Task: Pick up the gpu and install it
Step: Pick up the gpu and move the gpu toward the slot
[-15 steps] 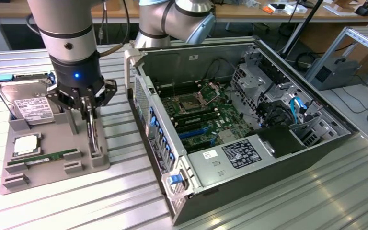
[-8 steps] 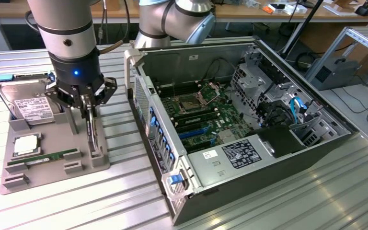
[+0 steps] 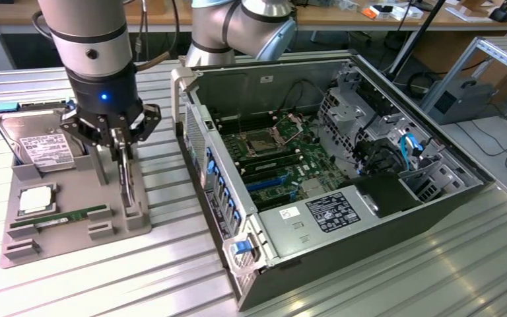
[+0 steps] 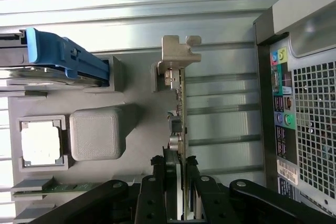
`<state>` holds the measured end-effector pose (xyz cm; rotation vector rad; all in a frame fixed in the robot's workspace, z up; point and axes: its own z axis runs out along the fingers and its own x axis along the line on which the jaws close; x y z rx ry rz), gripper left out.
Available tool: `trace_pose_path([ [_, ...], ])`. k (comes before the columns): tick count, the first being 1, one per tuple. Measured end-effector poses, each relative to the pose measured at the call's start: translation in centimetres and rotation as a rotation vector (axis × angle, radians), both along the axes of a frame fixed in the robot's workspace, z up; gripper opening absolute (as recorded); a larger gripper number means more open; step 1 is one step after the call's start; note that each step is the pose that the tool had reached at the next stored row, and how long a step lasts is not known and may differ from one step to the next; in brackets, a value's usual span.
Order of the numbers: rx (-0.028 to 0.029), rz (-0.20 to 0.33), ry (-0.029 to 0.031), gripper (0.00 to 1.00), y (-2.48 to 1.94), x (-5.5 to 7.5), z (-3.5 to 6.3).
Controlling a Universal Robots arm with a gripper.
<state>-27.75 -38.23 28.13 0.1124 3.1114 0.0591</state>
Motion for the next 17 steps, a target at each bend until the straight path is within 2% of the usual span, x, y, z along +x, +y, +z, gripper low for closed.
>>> trace_pose_path([
  [17,0.0000,0.000,0.0000,0.27,0.00,0.00,1.07],
])
